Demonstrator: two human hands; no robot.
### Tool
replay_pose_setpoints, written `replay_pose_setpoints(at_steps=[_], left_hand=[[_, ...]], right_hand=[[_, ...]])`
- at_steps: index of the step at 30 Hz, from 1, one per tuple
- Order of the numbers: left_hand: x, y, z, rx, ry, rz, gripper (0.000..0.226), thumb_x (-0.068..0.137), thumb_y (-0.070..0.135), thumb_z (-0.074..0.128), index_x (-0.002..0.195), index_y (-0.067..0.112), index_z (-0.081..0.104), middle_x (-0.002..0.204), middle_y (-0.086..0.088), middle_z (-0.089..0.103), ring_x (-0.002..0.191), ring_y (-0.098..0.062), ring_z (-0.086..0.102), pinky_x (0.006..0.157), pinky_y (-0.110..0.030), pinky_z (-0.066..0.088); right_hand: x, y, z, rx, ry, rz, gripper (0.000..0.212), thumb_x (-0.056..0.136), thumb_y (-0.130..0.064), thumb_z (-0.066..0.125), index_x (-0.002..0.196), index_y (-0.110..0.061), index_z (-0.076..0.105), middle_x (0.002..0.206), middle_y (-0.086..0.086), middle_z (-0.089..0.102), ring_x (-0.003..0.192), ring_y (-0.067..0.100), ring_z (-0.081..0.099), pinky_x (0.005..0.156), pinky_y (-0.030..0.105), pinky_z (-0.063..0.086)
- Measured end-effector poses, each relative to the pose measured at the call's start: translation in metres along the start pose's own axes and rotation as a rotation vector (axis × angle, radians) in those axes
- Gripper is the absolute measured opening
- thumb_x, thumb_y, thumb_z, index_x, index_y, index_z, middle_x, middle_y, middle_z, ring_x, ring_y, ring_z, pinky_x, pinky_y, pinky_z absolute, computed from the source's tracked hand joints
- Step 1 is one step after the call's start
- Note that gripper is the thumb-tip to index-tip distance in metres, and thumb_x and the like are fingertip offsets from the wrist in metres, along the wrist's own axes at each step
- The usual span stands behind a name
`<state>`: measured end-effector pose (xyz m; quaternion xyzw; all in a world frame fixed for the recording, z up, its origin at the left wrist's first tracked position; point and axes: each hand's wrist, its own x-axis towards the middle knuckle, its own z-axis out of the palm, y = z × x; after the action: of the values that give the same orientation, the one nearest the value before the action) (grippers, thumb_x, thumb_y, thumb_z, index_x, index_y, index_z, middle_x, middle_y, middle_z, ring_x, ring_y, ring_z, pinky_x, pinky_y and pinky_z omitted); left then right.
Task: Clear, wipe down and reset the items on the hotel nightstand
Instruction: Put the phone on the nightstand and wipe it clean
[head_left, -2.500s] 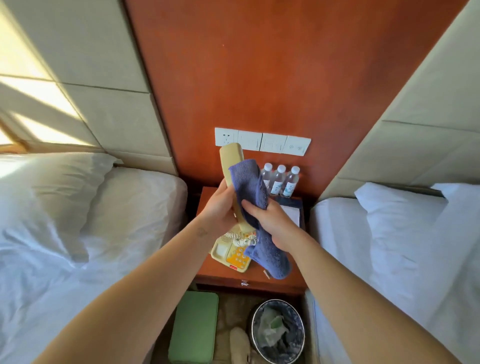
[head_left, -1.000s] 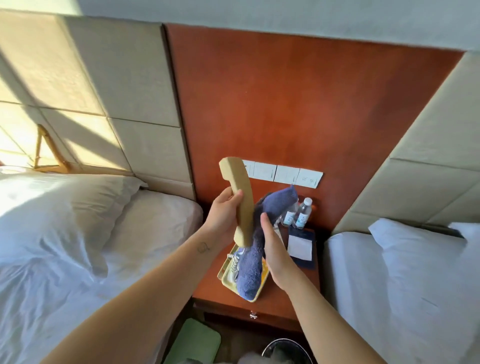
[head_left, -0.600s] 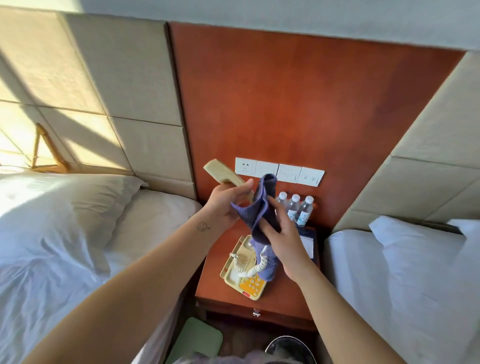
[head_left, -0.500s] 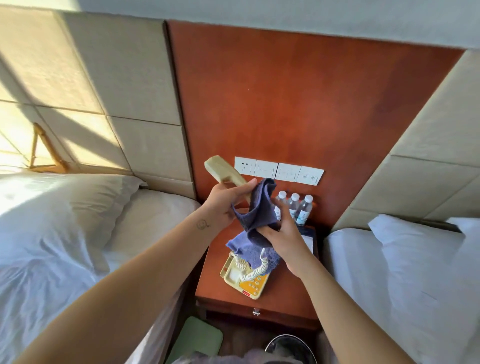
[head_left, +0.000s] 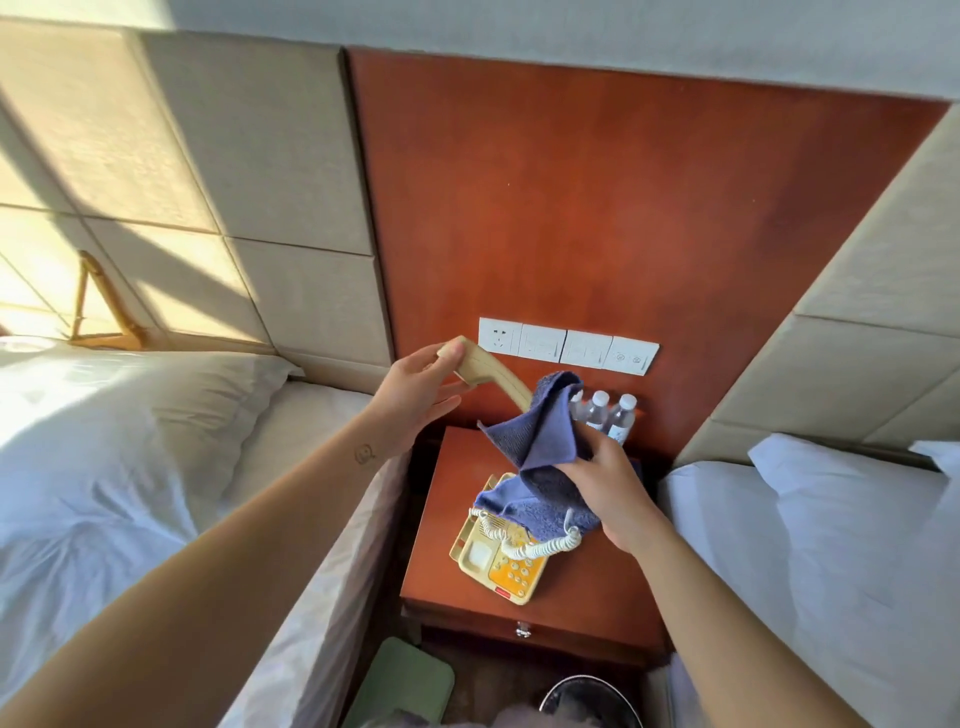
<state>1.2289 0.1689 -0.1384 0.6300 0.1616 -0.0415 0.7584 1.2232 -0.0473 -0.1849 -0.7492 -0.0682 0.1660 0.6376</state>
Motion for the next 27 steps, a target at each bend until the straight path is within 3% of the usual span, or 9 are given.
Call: replay_pose_setpoints(at_steps=[4,6,10,13,15,19,22,25,27], left_hand=[[0.0,-0.006,0.011,0.01,-0.064,0.086,0.029,0.1,0.026,0.052,0.12,0.009,0.063,0.103,-0.009,0.067,0.079,-0.009,0.068,0.073,-0.017,0.054],[-0.002,-0.01,0.02,0.114,-0.105,0.128,0.032,0.1,0.025,0.052,0.123,0.005,0.063,0.101,-0.008,0.067,0.079,-0.008,0.066,0.067,-0.016,0.051],[-0.001,-0.015,0.021,0.22,-0.128,0.165,0.03,0.102,0.02,0.049,0.125,0.009,0.064,0.115,-0.007,0.07,0.101,-0.011,0.064,0.087,-0.023,0.052],[-0.006,-0.016,0.021,0.22,-0.198,0.141,0.026,0.102,0.011,0.043,0.114,0.014,0.065,0.1,0.004,0.071,0.092,-0.003,0.063,0.08,-0.016,0.05],[-0.007,-0.015,0.021,0.155,-0.19,0.089,0.027,0.105,0.019,0.038,0.109,0.019,0.065,0.099,0.01,0.07,0.101,-0.005,0.061,0.082,-0.017,0.047],[-0.015,-0.023,0.021,0.103,-0.186,-0.031,0.04,0.104,0.047,0.029,0.136,0.029,0.045,0.127,0.012,0.057,0.121,-0.006,0.051,0.107,-0.029,0.033],[-0.027,-0.037,0.022,0.346,-0.176,0.029,0.038,0.094,0.052,0.051,0.121,0.025,0.052,0.12,0.002,0.059,0.101,-0.008,0.059,0.099,-0.037,0.046],[-0.027,-0.051,0.022,1.031,-0.236,0.185,0.053,0.08,0.049,0.074,0.114,0.016,0.054,0.112,0.0,0.051,0.099,-0.019,0.058,0.086,-0.034,0.048],[-0.028,-0.056,0.02,1.238,-0.216,0.315,0.044,0.083,0.038,0.073,0.111,0.011,0.053,0.107,-0.006,0.058,0.097,-0.026,0.057,0.081,-0.035,0.044]], right_hand=[[0.011,-0.016,0.001,-0.133,-0.035,-0.037,0.019,0.092,-0.02,0.064,0.11,-0.025,0.064,0.102,-0.011,0.071,0.098,0.006,0.064,0.075,0.019,0.046],[0.017,-0.026,0.005,-0.161,-0.027,-0.064,0.015,0.092,-0.017,0.063,0.105,-0.025,0.064,0.094,-0.013,0.069,0.091,0.002,0.064,0.07,0.016,0.045],[0.024,-0.046,0.007,-0.208,-0.054,-0.072,0.021,0.091,-0.022,0.065,0.112,-0.023,0.062,0.098,-0.011,0.068,0.092,0.003,0.063,0.068,0.018,0.045],[0.028,-0.054,0.012,-0.226,-0.068,-0.026,0.027,0.09,-0.027,0.065,0.117,-0.026,0.061,0.103,-0.009,0.068,0.096,0.009,0.063,0.074,0.024,0.048],[0.03,-0.053,0.017,-0.164,-0.034,-0.008,0.031,0.089,-0.029,0.066,0.12,-0.028,0.059,0.108,-0.008,0.067,0.099,0.011,0.063,0.079,0.027,0.05],[0.04,-0.056,0.021,0.157,0.269,0.068,0.032,0.086,-0.026,0.07,0.115,-0.021,0.056,0.105,-0.004,0.065,0.097,0.017,0.063,0.073,0.028,0.047],[0.051,-0.062,0.023,0.283,0.498,0.148,0.051,0.079,-0.027,0.074,0.12,-0.013,0.047,0.111,0.003,0.06,0.099,0.023,0.058,0.079,0.033,0.046],[0.055,-0.062,0.031,0.302,0.559,0.165,0.06,0.076,-0.028,0.076,0.122,-0.01,0.042,0.111,0.005,0.057,0.1,0.026,0.057,0.09,0.041,0.049],[0.053,-0.058,0.033,0.342,0.563,0.153,0.058,0.076,-0.026,0.076,0.122,-0.009,0.045,0.112,0.005,0.06,0.102,0.025,0.059,0.092,0.044,0.05]])
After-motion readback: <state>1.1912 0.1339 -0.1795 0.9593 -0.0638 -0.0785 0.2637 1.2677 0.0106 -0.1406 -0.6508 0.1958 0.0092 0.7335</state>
